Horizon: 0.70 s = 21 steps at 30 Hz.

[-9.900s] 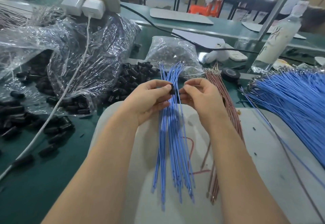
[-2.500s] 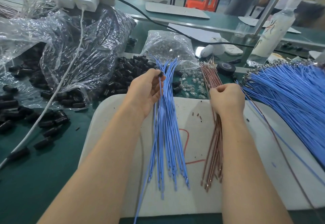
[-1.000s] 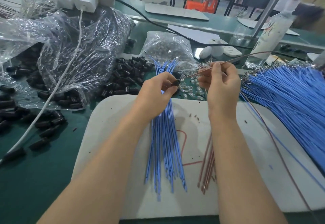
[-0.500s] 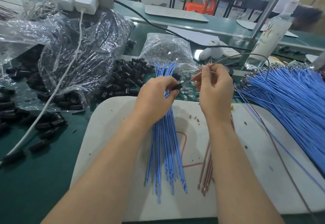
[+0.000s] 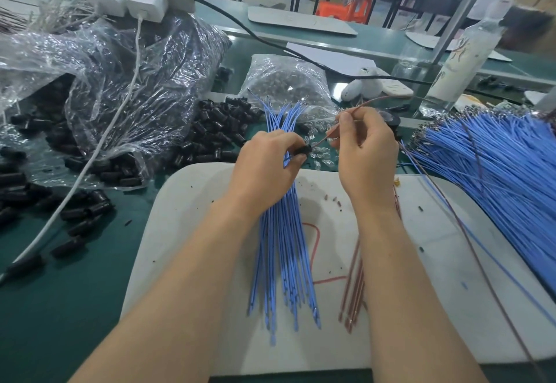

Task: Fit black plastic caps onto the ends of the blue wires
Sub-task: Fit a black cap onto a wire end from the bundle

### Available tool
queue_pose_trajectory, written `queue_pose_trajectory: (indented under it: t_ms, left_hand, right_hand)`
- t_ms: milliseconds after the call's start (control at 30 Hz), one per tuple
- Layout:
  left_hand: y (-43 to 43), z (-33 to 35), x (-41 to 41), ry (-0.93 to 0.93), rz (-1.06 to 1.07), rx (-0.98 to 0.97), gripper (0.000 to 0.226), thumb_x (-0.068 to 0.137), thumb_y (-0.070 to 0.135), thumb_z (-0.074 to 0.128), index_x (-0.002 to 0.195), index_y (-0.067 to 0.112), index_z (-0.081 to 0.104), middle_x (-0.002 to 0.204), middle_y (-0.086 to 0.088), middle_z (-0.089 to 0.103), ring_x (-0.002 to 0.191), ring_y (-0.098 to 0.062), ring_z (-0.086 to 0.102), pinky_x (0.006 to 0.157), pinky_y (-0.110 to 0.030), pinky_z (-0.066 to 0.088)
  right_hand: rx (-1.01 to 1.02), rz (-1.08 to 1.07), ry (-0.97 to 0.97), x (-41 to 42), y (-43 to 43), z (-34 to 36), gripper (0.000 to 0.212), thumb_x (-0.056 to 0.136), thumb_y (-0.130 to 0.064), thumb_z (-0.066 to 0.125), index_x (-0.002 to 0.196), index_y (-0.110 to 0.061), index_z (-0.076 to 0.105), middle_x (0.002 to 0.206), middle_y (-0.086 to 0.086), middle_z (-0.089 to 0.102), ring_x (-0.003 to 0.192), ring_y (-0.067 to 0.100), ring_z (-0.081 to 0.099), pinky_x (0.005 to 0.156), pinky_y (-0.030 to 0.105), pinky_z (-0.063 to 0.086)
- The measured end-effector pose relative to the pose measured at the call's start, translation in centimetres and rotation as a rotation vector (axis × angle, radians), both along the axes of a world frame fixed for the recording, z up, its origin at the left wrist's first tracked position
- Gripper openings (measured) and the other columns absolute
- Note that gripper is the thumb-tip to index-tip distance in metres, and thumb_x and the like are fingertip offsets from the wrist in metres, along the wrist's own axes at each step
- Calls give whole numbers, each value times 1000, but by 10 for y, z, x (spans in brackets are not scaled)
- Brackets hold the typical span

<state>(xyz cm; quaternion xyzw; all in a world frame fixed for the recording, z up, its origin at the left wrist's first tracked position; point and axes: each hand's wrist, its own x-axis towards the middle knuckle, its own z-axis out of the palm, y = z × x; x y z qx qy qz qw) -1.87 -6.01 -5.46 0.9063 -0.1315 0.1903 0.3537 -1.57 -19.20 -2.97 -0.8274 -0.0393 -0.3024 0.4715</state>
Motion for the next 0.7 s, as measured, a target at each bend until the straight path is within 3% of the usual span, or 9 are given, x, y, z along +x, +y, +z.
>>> queue_pose_trajectory:
  t_ms: [267,467,700]
  left_hand:
    - [-1,0,0,8,30,-54,13,91,20,59,102,16,66,92,1,67,90,-19,58,84,-38,46]
    - [-5,-1,-1,106,-18,-185,8,87,15,64,94,14,66,87,5,68,85,-11,62,86,-32,50]
    - [-6,2,-2,15,-10,-108,8,88,15,61,93,12,67,86,1,66,83,-16,60,80,-36,49]
  right_hand:
    - [61,131,216,3,0,-3,8,92,-17,60,85,-16,64,82,5,70,83,24,67,83,46,53]
    - [10,93,214,5,1,-5,12,92,-21,59,90,-11,64,86,7,70,87,27,66,86,47,51]
    - [-133,77,180,2,1,-5,12,90,-25,63,83,-16,61,70,-13,60,67,3,56,73,23,46]
